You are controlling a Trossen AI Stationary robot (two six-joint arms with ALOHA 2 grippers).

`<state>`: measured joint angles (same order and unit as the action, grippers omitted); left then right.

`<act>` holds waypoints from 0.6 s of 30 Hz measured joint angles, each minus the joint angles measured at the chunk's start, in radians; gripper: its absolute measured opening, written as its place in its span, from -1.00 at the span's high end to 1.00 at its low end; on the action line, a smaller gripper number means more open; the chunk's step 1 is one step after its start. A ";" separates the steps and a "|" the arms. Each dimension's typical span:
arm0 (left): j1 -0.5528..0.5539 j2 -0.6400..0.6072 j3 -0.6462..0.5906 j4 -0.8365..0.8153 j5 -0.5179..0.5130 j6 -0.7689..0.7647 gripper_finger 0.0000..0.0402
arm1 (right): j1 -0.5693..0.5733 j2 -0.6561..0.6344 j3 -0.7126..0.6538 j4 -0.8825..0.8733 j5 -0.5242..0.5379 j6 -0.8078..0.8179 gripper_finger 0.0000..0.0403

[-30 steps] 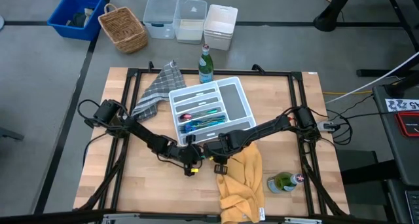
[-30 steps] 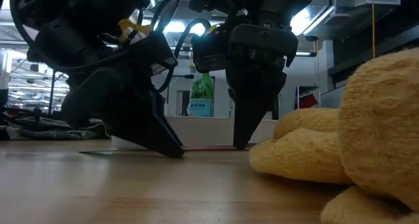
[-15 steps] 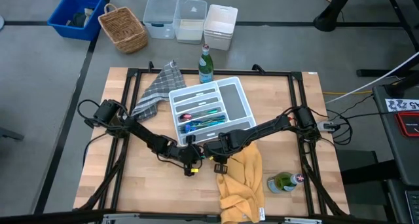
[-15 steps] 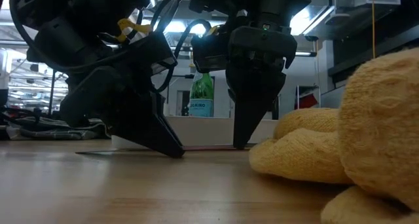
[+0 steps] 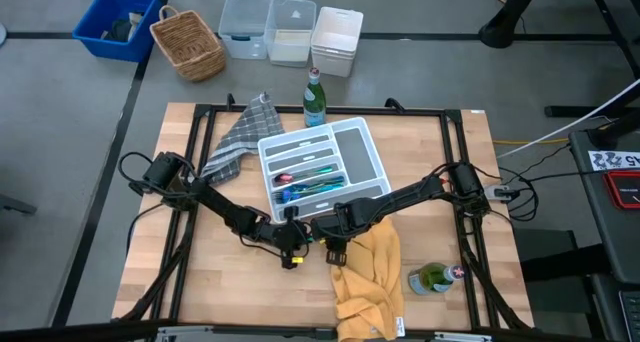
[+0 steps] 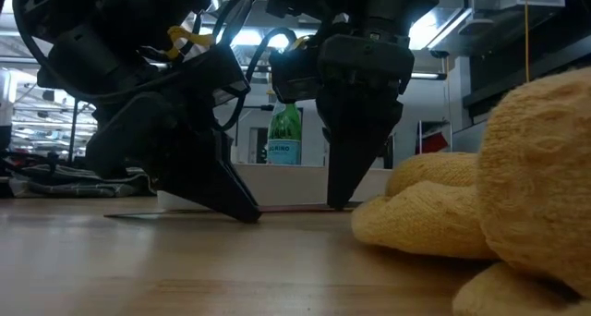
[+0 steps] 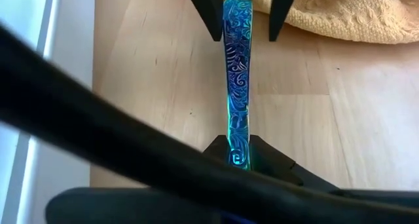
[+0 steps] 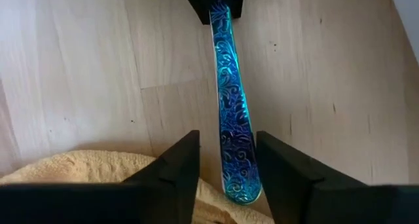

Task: Sort silverware
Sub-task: Put the table knife in the silverware tray

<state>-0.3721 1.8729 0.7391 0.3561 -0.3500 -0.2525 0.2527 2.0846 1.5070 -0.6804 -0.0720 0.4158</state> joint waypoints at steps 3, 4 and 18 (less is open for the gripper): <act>0.000 -0.001 0.000 0.003 0.000 -0.006 0.83 | 0.000 0.000 0.000 -0.002 -0.002 0.003 0.21; 0.000 -0.001 0.000 0.003 0.000 -0.006 0.82 | -0.003 0.000 0.000 -0.007 -0.009 0.004 0.20; 0.000 0.003 -0.001 0.065 0.003 -0.053 0.81 | -0.004 -0.159 0.000 -0.100 0.127 0.006 0.19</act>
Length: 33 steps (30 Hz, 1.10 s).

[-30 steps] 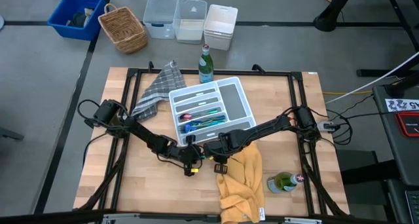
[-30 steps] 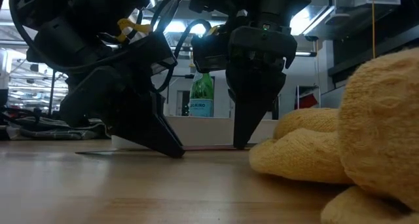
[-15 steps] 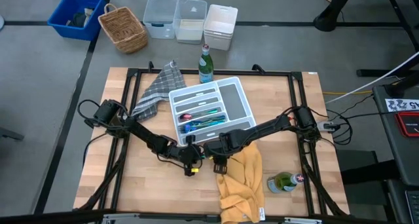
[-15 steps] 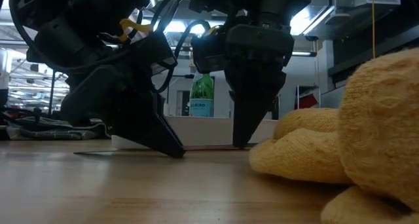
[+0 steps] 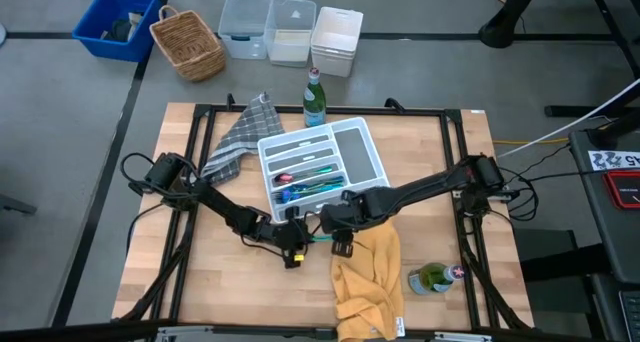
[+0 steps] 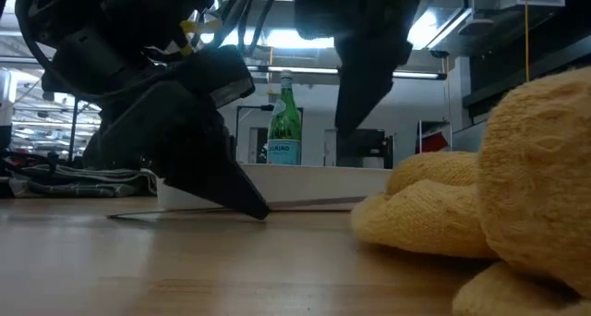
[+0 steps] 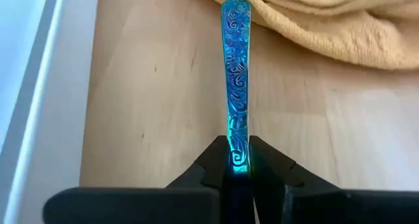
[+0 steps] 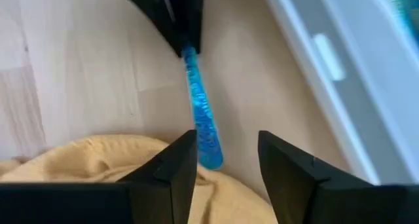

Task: Sort silverware
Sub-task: Put the table knife in the silverware tray

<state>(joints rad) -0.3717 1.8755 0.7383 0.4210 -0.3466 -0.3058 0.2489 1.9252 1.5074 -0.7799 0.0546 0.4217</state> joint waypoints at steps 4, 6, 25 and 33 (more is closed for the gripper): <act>0.000 0.000 0.007 0.025 -0.003 -0.010 0.83 | 0.000 -0.049 0.000 -0.042 0.038 0.000 0.19; 0.001 0.000 0.020 0.026 -0.007 -0.003 0.83 | 0.000 -0.071 0.000 -0.056 0.049 0.000 0.19; 0.078 -0.028 0.168 0.030 -0.004 0.053 0.79 | 0.000 -0.337 0.000 -0.250 0.147 -0.026 0.19; 0.181 -0.180 0.180 -0.006 -0.005 0.093 0.78 | 0.000 -0.562 0.000 -0.367 0.215 -0.038 0.19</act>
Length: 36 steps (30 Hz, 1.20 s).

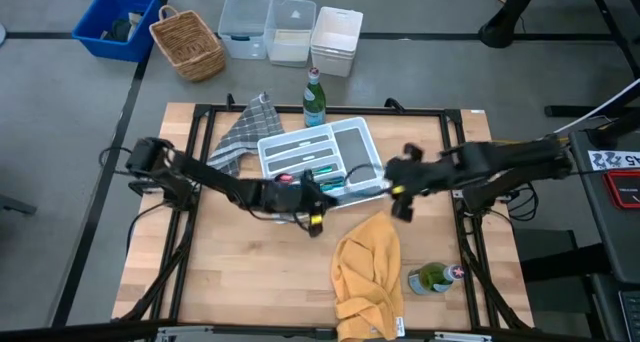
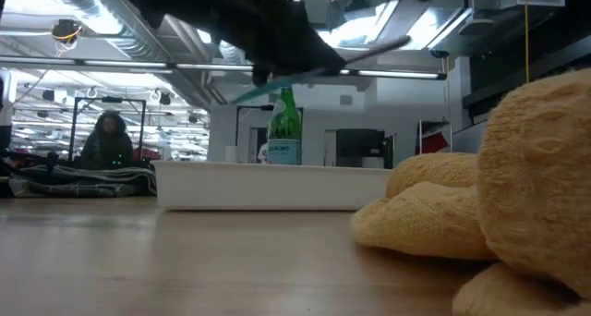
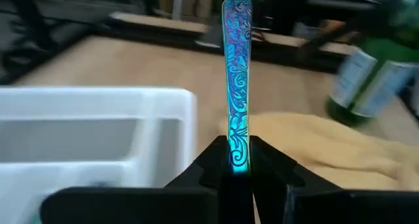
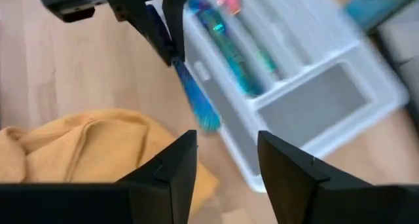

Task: Sort silverware
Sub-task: Put the table knife in the silverware tray

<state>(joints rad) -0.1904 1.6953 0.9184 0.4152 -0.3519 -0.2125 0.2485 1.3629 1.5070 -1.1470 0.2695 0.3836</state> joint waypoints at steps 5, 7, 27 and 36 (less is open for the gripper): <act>0.096 -0.115 0.000 -0.098 -0.020 0.070 0.78 | 0.000 -0.154 -0.007 -0.040 0.108 -0.005 0.19; 0.142 -0.148 0.000 -0.150 -0.023 0.102 0.78 | 0.000 -0.220 -0.039 -0.024 0.124 -0.026 0.19; 0.546 -0.096 -0.034 -0.408 0.167 0.212 0.78 | 0.000 -0.850 -0.995 0.841 -0.036 0.033 0.19; 0.553 -0.005 -0.034 -0.417 0.243 0.251 0.78 | 0.000 -1.114 -1.207 0.913 -0.014 0.042 0.19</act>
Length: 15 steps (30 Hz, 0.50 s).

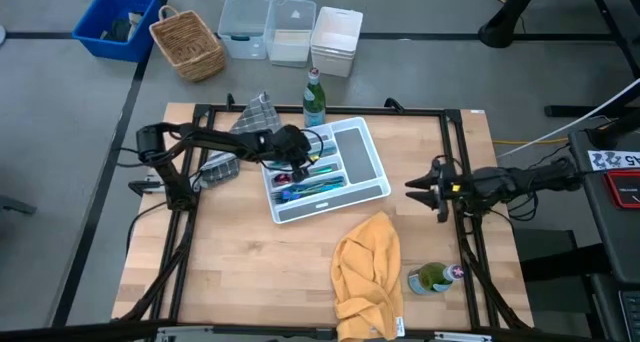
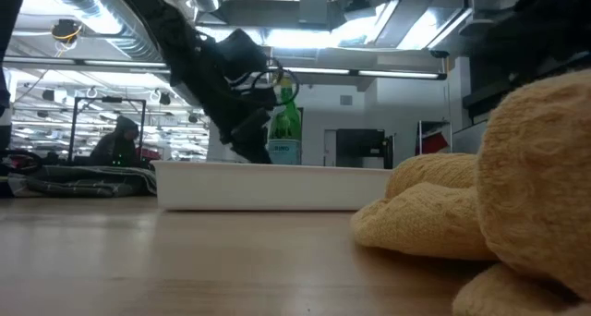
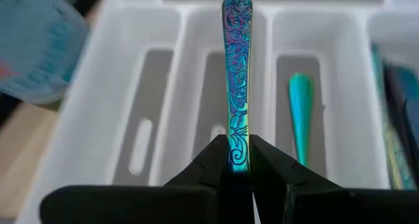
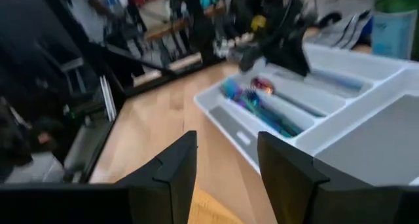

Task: Sort silverware
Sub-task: Put the table knife in the silverware tray

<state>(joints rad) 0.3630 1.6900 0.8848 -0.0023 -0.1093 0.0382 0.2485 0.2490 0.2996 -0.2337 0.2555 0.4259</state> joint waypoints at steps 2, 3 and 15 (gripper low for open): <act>0.000 0.019 0.000 -0.012 0.002 0.017 0.78 | 0.000 -0.072 -0.032 0.002 0.016 -0.001 0.19; 0.000 0.027 0.000 -0.017 0.002 0.024 0.78 | 0.000 -0.108 -0.048 0.002 0.019 0.000 0.19; 0.012 0.091 0.001 -0.037 -0.013 0.083 0.75 | 0.000 -0.244 -0.157 -0.023 0.040 0.039 0.19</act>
<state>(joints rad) 0.3752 1.7809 0.8860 -0.0390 -0.1218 0.1214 0.2485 0.0055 0.1427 -0.2568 0.2960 0.4649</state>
